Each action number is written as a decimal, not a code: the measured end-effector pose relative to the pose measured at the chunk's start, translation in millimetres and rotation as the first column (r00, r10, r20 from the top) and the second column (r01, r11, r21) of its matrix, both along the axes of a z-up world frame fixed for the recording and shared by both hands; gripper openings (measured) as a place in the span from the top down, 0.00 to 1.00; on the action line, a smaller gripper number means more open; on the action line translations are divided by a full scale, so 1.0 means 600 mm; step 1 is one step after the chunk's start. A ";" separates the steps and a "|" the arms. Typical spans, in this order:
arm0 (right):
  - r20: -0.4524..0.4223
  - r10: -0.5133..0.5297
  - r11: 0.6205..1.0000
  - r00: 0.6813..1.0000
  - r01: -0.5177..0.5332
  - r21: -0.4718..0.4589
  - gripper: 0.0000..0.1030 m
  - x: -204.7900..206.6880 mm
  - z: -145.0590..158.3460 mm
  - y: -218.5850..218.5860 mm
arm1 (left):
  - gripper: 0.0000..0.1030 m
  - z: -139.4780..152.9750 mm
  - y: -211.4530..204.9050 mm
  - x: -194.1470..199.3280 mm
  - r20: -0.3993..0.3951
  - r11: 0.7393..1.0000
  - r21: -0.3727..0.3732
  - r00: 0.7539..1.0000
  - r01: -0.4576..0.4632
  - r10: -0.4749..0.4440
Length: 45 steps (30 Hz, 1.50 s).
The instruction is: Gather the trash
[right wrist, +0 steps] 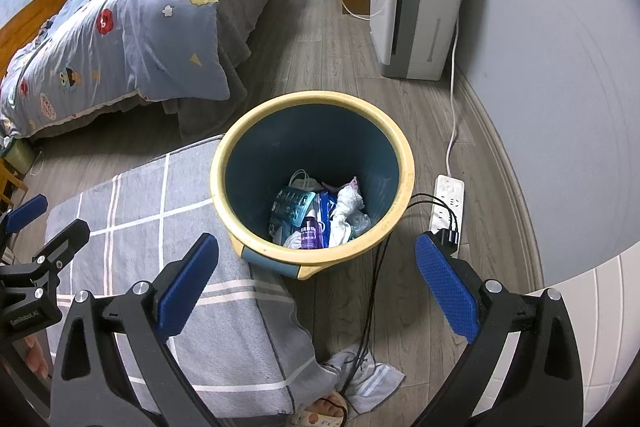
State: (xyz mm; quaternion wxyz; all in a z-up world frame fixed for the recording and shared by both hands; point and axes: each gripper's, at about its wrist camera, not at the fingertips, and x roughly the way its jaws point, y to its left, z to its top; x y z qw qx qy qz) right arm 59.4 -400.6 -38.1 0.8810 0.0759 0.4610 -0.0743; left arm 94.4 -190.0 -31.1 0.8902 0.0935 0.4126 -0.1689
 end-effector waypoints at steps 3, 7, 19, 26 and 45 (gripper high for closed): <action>0.000 0.000 1.000 1.000 0.000 -0.001 0.06 0.000 0.000 0.000 | 0.05 0.000 -0.001 0.000 -0.001 1.000 0.000 1.000 0.001 -0.001; -0.002 0.000 1.000 1.000 0.000 0.000 0.06 0.000 -0.001 0.000 | 0.05 -0.001 -0.002 -0.001 -0.001 1.000 0.000 1.000 0.003 -0.003; -0.002 0.001 1.000 1.000 -0.001 -0.001 0.06 0.000 -0.002 0.001 | 0.05 -0.001 -0.004 -0.001 -0.002 1.000 0.001 1.000 0.000 0.000; -0.003 0.001 1.000 1.000 -0.001 -0.001 0.06 0.000 -0.002 0.000 | 0.05 -0.001 -0.007 -0.002 -0.002 1.000 0.000 1.000 0.002 -0.002; -0.011 -0.007 1.000 1.000 0.007 0.002 0.06 0.000 -0.007 -0.005 | 0.05 -0.002 -0.004 -0.001 -0.002 1.000 0.009 1.000 0.022 -0.022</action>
